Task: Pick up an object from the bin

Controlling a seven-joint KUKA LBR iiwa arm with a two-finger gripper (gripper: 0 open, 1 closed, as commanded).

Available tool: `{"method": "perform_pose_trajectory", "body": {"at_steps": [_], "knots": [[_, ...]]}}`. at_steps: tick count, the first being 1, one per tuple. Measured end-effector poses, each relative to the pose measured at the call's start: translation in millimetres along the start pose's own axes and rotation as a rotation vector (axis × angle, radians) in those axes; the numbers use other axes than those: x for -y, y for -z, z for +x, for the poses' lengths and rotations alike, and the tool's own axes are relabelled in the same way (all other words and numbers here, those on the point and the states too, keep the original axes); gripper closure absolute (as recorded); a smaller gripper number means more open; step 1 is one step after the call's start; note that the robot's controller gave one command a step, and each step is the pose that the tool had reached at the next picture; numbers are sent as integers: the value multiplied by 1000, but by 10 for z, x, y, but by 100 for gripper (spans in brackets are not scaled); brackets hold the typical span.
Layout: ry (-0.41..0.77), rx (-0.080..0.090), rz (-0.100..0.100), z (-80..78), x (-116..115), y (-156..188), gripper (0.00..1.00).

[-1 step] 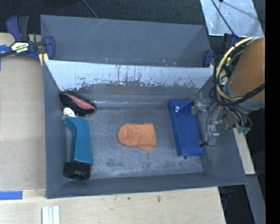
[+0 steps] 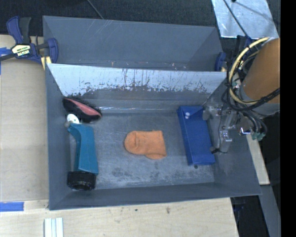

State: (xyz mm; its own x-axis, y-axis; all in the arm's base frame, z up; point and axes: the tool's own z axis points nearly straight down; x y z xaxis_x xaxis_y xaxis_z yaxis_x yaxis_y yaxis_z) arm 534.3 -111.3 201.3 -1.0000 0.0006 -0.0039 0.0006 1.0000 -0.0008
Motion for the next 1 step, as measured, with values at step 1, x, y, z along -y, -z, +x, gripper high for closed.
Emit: {"method": "perform_pose_trajectory", "body": {"at_steps": [1], "knots": [[28, 1, 1, -398, -366, -86, 0]]}}
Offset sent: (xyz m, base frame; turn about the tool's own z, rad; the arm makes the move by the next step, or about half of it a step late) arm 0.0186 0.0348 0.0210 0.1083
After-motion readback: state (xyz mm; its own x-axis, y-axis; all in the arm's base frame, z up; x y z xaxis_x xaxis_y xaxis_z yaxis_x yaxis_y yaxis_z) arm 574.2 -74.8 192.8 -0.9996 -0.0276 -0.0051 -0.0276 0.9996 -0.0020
